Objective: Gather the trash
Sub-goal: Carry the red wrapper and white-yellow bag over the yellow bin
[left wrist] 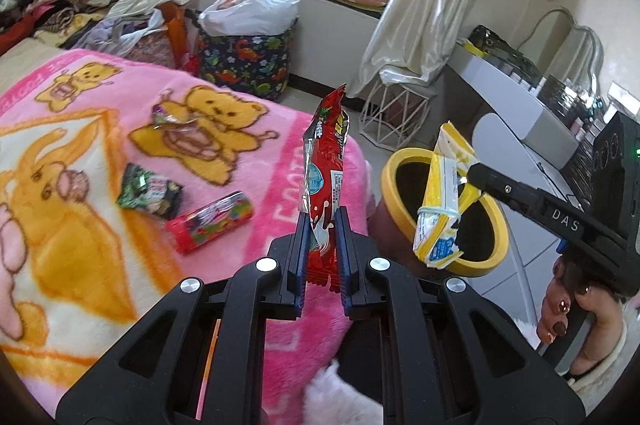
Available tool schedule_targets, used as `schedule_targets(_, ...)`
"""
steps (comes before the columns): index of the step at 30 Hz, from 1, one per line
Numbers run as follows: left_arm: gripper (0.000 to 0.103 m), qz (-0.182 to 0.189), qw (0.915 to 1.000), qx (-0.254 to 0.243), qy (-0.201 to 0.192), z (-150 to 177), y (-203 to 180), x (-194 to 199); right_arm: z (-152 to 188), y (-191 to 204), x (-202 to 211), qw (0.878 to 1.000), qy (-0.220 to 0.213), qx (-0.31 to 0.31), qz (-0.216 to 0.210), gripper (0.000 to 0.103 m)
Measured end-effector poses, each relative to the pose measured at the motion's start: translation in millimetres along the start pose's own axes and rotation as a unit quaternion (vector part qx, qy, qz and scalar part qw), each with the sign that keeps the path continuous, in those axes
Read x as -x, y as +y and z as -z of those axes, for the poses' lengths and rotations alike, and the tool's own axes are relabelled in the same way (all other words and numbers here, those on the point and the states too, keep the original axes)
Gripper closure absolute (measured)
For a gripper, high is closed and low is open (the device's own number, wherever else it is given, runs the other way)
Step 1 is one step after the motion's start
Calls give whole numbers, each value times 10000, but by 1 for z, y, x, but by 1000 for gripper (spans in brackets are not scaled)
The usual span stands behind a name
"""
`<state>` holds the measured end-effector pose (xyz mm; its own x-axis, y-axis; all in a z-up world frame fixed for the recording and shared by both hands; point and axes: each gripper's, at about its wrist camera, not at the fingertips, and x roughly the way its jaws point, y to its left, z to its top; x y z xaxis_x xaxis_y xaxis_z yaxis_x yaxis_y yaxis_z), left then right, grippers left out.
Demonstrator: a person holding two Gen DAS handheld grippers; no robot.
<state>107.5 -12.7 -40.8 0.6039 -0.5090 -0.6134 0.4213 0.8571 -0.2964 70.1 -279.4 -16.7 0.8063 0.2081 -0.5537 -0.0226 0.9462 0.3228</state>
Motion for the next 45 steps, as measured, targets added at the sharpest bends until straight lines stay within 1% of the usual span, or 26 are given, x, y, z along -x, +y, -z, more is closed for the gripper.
schedule_targets(12,95,176,9996,-226,26,-7,-34,-12,-5,-29,17,9987,-307,-112,380,89)
schedule_targets(24,95,360,9982,-481,18,-14,-62,-24,-10,-53,32,9961,-522,-408,581,89)
schedule_targets(39,95,570,9958,-720,36,-20,-93,-40,-8,-85,45,9917,-642,-786,787,89)
schedule_targets(45,95,650,9945,-816,28,-22,-105,-45,-8,-90,49,9899,-676,-899,858,89)
